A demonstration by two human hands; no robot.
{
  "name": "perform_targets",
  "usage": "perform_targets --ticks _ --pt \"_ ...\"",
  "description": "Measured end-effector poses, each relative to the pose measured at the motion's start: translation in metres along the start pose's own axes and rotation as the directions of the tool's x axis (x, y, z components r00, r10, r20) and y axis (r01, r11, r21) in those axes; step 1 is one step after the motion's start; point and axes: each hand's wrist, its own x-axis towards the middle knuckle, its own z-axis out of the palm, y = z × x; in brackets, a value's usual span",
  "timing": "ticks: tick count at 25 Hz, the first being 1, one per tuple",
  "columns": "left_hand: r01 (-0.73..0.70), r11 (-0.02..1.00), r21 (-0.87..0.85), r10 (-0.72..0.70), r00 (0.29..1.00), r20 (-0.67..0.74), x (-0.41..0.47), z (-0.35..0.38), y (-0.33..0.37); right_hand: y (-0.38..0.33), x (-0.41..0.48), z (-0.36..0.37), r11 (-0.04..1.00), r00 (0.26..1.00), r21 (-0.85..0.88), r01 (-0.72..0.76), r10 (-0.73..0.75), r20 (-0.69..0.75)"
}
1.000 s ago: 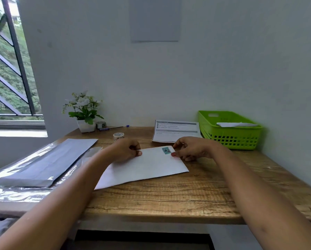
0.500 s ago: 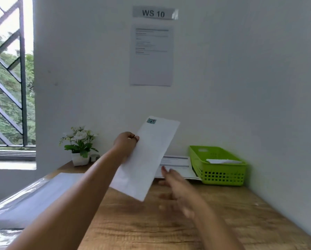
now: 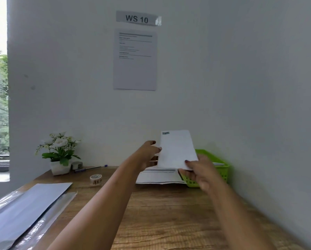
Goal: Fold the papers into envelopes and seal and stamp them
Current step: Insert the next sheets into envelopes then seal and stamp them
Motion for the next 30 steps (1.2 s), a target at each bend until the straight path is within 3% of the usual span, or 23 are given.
perform_targets --ticks 6,11,15,19,22,26,30 --pt "-0.128 0.967 0.221 0.07 0.965 0.252 0.004 0.047 -0.011 -0.052 0.033 -0.063 0.994 0.997 -0.078 -0.073 0.07 -0.035" --pt "-0.241 0.909 0.341 0.163 0.957 0.242 0.019 0.085 -0.007 -0.062 0.071 -0.091 0.997 0.992 -0.035 -0.07 0.066 -0.111" --pt "-0.394 0.725 0.566 0.324 0.919 0.225 0.039 0.106 -0.016 -0.053 0.096 -0.093 0.983 0.981 -0.168 -0.075 0.043 -0.187" --pt "-0.351 0.643 0.681 0.322 0.93 0.175 0.064 0.114 -0.039 -0.034 0.119 -0.1 0.944 0.962 -0.328 -0.033 -0.059 -0.267" --pt "-0.3 0.698 0.65 0.295 0.948 0.12 0.078 0.114 -0.054 -0.016 0.127 -0.105 0.793 0.948 -0.598 0.117 -0.268 -0.17" --pt "-0.327 0.74 0.588 0.356 0.932 0.071 0.088 0.113 -0.063 0.0 0.115 -0.107 0.561 0.89 -0.759 0.332 -0.453 0.054" --pt "-0.363 0.808 0.463 0.336 0.931 0.143 0.092 0.108 -0.067 0.001 0.119 -0.122 0.498 0.915 -0.794 0.349 -0.366 0.172"
